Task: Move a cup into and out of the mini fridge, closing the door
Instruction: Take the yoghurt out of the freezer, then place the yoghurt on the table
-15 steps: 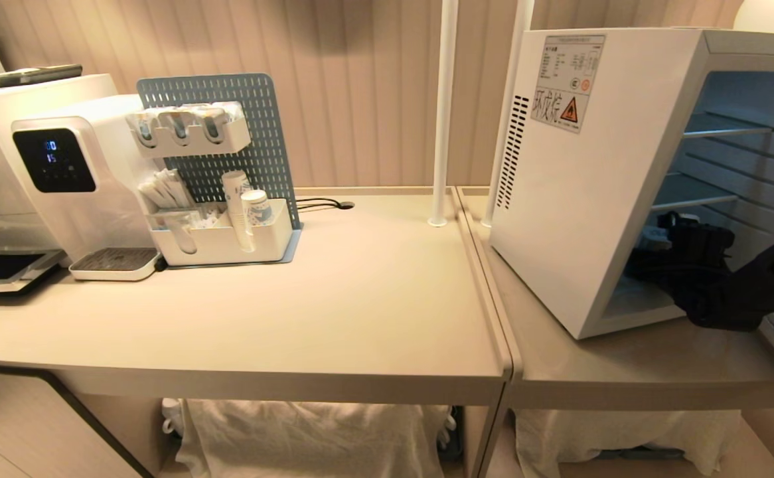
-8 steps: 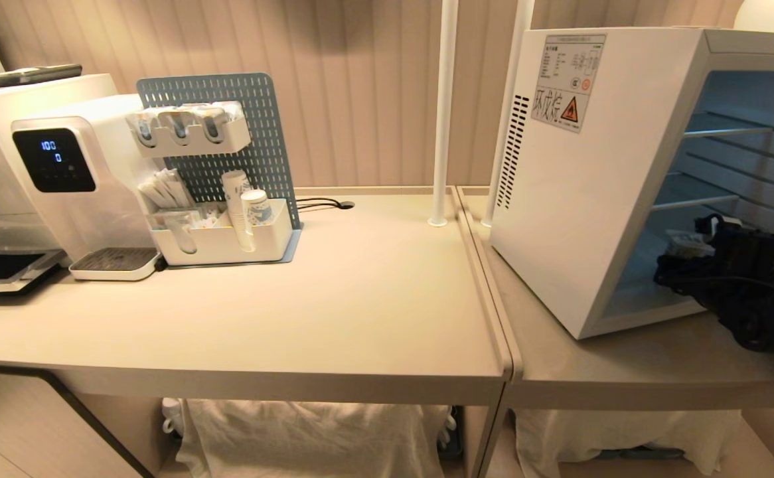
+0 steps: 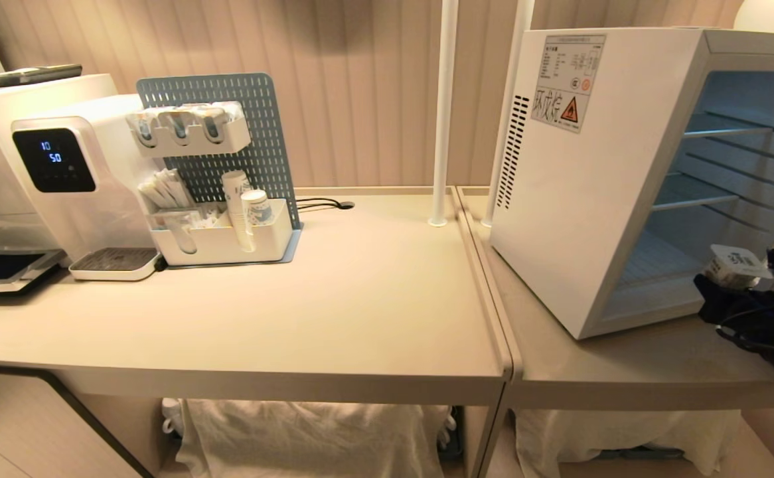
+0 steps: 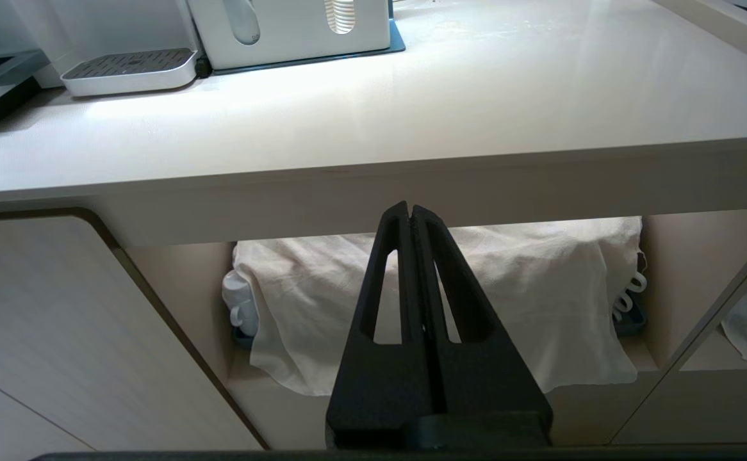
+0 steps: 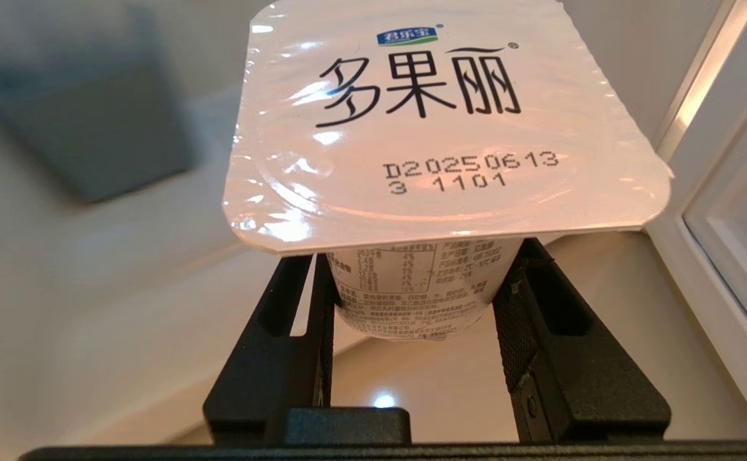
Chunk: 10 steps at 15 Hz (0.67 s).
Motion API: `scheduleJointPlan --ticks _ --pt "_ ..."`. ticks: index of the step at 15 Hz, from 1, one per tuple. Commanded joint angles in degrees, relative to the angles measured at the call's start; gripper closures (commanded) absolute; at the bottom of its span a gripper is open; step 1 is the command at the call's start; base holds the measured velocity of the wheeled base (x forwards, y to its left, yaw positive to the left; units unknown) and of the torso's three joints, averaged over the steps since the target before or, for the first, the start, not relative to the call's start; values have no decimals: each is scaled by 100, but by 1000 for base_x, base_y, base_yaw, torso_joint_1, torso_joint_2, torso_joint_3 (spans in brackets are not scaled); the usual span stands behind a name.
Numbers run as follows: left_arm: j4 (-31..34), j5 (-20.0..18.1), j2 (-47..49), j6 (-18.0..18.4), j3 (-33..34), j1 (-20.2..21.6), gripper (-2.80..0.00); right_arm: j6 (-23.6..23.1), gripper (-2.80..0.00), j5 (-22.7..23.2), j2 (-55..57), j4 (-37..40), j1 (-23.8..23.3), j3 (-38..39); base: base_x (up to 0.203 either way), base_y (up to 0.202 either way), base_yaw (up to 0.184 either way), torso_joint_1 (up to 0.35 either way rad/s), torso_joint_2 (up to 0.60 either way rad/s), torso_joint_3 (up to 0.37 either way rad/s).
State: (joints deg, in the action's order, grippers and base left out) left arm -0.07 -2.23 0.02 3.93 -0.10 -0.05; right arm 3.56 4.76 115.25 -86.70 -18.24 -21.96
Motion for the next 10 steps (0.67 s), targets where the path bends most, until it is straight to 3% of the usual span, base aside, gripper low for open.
scheduleJointPlan --ticks 1,4,6,8,10 --pt "-1 3 -2 -6 1 4 0 38 0 211 -1096 -27 -4 568 0 0 0 0 0 0" --pt "-10 12 -2 -15 1 0 0 61 0 787 -2767 821 -3 955 0 0 0 0 0 0" --pt "-10 30 -2 -33 1 -4 0 63 0 1233 -4276 2277 -10 871 0 0 0 0 0 0" --pt "-13 38 -2 -92 1 -1 0 49 0 1812 -5861 4991 -9 233 0 0 0 0 0 0" --pt "-19 117 -2 -242 1 5 0 -173 0 2640 -6870 8716 -8 -1140 0 0 0 0 0 0"
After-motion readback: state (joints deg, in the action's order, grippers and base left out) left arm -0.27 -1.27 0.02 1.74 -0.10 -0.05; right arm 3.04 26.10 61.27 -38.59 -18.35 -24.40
